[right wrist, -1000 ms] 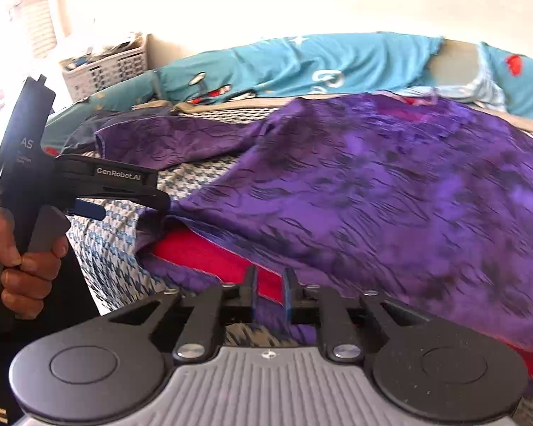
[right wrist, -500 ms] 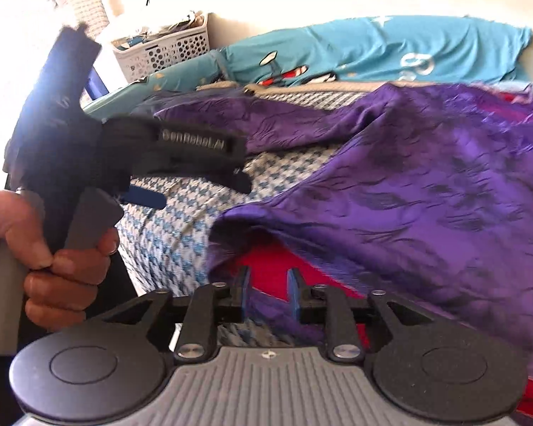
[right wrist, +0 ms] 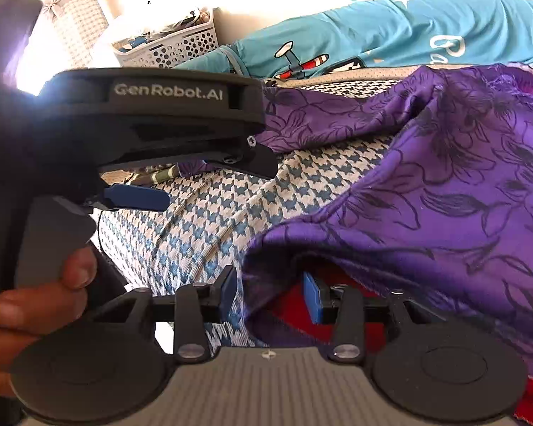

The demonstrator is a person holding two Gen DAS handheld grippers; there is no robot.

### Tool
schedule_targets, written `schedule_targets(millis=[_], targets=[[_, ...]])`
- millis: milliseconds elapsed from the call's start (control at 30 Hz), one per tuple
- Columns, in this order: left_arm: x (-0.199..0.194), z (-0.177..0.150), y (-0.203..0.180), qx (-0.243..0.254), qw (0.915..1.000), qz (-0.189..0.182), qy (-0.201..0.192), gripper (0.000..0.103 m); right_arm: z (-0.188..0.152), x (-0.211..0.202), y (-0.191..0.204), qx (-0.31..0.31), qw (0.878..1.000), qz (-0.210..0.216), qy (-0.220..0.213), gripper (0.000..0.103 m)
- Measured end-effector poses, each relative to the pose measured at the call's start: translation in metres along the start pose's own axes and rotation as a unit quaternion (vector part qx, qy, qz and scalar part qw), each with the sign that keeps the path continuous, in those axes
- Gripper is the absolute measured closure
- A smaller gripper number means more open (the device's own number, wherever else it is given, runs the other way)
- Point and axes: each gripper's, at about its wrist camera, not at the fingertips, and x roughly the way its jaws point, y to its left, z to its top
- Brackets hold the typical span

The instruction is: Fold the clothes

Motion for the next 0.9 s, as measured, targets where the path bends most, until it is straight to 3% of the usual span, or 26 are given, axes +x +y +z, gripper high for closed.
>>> schedule_targets(millis=[133,200,300,533,767,900], targets=[[-0.003,0.002,0.004,-0.006,1.0,-0.003,-0.007,0.0,0.001,0.005,0.007,-0.013,1.0,0.006,0.004,0.065],[-0.004,0.003,0.007,-0.009,0.9999,-0.001,-0.009,0.0,-0.001,0.007,0.012,-0.028,1.0,0.01,0.01,0.071],[-0.004,0.003,0.007,-0.007,0.9999,0.004,-0.013,0.0,-0.005,0.008,0.017,-0.039,0.999,0.026,0.021,0.091],[-0.001,0.001,0.001,0.01,0.9999,0.01,-0.01,0.0,-0.016,-0.004,0.027,-0.061,0.993,0.076,0.061,0.091],[-0.002,-0.002,-0.008,0.023,0.9996,0.007,-0.014,0.0,-0.017,-0.036,0.014,-0.069,0.998,-0.008,0.008,0.09],[-0.001,-0.004,-0.01,0.029,0.9995,0.01,-0.012,0.0,-0.014,-0.048,0.013,-0.099,0.993,-0.052,-0.03,0.089]])
